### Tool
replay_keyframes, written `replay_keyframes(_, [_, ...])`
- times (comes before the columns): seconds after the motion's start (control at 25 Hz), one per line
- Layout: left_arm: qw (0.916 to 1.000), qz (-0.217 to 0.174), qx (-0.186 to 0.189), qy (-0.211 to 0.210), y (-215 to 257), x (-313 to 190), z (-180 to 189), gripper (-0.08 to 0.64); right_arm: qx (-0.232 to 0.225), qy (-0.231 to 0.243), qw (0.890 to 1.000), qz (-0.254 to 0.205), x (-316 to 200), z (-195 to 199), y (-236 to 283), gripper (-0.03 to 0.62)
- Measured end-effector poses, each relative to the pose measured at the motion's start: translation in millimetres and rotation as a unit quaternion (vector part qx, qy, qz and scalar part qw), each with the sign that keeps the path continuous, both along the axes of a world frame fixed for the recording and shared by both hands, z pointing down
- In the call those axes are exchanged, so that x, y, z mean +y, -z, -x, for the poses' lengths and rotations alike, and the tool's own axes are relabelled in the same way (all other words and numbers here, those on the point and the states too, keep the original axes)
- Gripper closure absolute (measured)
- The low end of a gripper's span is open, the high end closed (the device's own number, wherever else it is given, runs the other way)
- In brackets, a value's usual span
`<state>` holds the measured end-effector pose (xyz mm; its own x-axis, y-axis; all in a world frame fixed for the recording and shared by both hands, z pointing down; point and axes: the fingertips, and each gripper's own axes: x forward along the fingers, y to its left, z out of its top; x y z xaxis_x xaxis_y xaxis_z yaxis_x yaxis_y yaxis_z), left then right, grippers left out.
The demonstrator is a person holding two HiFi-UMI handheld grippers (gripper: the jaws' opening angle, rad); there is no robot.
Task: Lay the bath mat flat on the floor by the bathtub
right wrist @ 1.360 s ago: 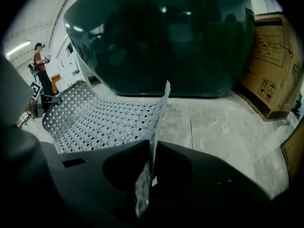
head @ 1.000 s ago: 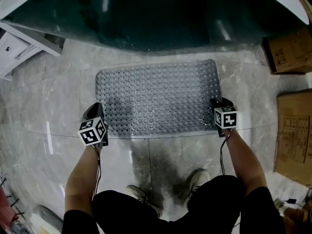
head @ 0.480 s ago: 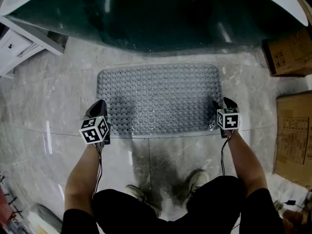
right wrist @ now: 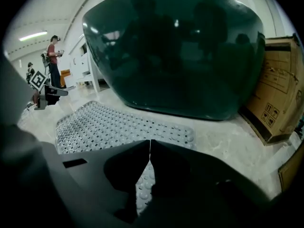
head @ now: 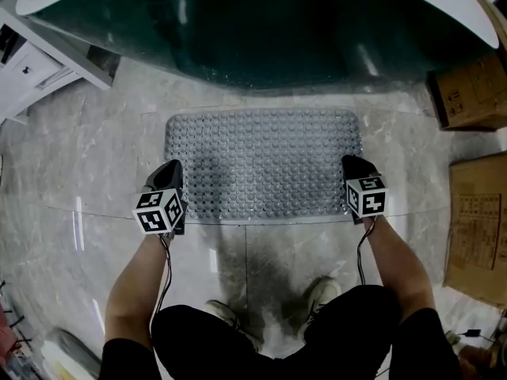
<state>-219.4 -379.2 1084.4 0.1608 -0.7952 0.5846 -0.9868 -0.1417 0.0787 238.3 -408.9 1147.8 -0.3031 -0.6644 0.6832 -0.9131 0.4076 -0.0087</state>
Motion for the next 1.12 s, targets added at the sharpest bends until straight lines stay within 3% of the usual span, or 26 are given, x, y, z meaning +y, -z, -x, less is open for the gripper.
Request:
replay_keyframes(0.32, [0.9953, -0.030, -0.003, -0.092, 30.3, 0.0, -49.2, 0.545, -0.040, 0.087, 0.995, -0.037, -1.6, 72.4, 47.2, 0.575])
replay_keyframes(0.76, [0.9788, -0.091, 0.015, -0.183, 96.3, 7.7, -99.7, 0.545, -0.065, 0.143, 0.985, -0.069, -3.4, 115.7, 111.3, 0.575])
replay_keyframes(0.88, [0.9759, -0.103, 0.022, -0.191, 118.0, 13.6, -105.5, 0.545, -0.072, 0.147, 0.983, -0.077, -1.0, 125.1, 132.9, 0.575])
replay_keyframes(1.12, [0.9806, -0.081, 0.042, -0.174, 169.6, 28.0, -105.7, 0.545, -0.094, 0.136, 0.984, -0.063, 12.7, 132.8, 193.3, 0.575])
